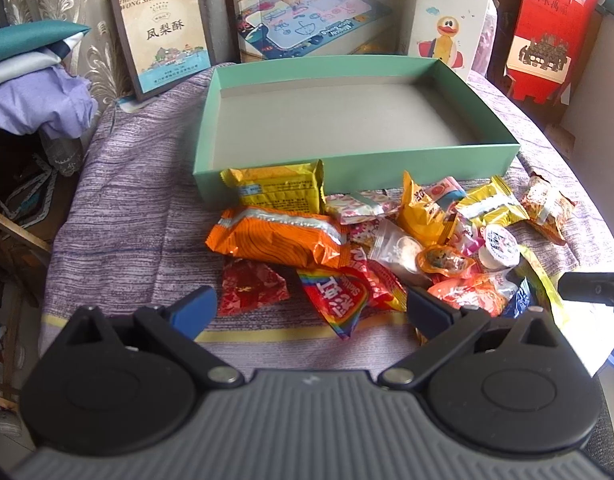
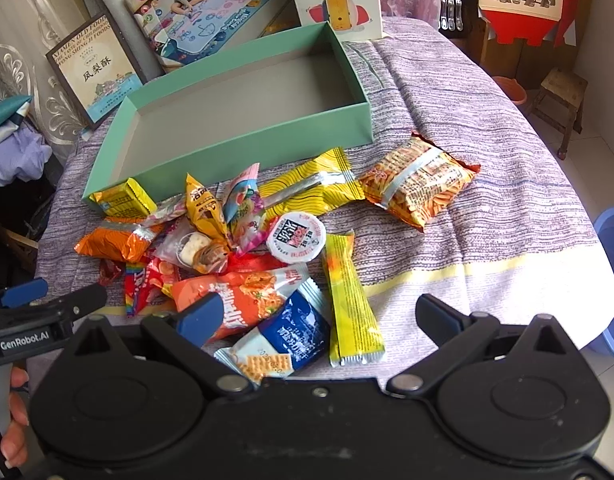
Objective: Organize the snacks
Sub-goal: 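Reach into the snack heap and grasp the yellow stick snack with the right gripper, then grasp the orange sausage pouch with the left gripper while the right holds the yellow stick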
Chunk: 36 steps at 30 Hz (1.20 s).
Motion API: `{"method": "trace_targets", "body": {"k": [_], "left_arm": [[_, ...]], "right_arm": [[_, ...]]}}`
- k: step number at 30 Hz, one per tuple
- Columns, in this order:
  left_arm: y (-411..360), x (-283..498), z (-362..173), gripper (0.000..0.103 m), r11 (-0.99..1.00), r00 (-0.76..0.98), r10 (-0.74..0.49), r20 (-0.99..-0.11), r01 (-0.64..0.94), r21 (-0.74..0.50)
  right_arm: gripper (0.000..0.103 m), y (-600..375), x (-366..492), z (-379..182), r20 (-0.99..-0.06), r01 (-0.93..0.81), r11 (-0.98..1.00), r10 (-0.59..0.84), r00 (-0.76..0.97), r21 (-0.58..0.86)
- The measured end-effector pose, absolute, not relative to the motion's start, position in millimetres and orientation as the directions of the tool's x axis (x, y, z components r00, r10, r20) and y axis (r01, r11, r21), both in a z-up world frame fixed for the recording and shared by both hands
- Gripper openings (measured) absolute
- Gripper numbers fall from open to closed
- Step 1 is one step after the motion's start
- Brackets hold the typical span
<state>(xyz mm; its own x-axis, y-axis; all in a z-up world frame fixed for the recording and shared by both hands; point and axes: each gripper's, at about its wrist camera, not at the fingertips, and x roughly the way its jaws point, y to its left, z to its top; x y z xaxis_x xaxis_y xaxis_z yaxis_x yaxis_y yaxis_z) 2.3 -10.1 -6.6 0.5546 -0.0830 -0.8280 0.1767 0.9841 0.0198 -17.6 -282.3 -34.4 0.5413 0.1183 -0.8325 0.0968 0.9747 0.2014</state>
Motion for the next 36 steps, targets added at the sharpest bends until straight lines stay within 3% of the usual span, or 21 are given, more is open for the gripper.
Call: {"method": "trace_targets", "body": {"k": [15, 17, 18, 21, 23, 26, 29, 36], "left_arm": [[-70.8, 6.2, -18.5, 0.103, 0.902, 0.536, -0.176, -0.826, 0.424, 0.083], [-86.7, 7.5, -23.3, 0.1, 0.874, 0.539, -0.189, -0.821, 0.473, 0.109], [-94.0, 8.3, -25.6, 0.09, 0.859, 0.538, -0.199, -0.819, 0.498, 0.118], [-112.6, 12.0, -34.1, 0.071, 0.823, 0.508, -0.224, -0.832, 0.556, 0.118], [-122.6, 11.8, -40.3, 0.066, 0.797, 0.48, -0.248, -0.841, 0.595, 0.105], [-130.2, 9.0, -49.8, 0.062, 0.772, 0.423, -0.268, -0.866, 0.632, 0.071], [-131.6, 1.9, -59.0, 0.051, 0.753, 0.383, -0.268, -0.884, 0.656, 0.055], [-123.9, 2.3, -62.6, 0.052, 0.775, 0.343, -0.261, -0.902, 0.631, 0.016]], "right_arm": [[0.103, -322.6, -25.3, -48.8, -0.79, 0.201, 0.94, 0.103, 0.604, 0.277], [0.103, -327.2, -28.4, -51.6, -0.781, 0.208, 0.937, 0.098, 0.617, 0.282], [0.101, -328.2, -29.5, -52.6, -0.777, 0.209, 0.936, 0.098, 0.622, 0.285], [0.082, -333.2, -30.8, -56.3, -0.763, 0.204, 0.932, 0.106, 0.637, 0.3], [0.059, -336.4, -30.9, -60.4, -0.758, 0.202, 0.932, 0.105, 0.644, 0.301], [0.04, -342.2, -27.9, -67.6, -0.757, 0.193, 0.929, 0.124, 0.642, 0.317], [0.04, -339.4, -17.1, -74.5, -0.759, 0.151, 0.929, 0.174, 0.627, 0.338], [0.04, -315.8, 23.7, -94.8, -0.78, 0.06, 0.927, 0.275, 0.562, 0.371]]}}
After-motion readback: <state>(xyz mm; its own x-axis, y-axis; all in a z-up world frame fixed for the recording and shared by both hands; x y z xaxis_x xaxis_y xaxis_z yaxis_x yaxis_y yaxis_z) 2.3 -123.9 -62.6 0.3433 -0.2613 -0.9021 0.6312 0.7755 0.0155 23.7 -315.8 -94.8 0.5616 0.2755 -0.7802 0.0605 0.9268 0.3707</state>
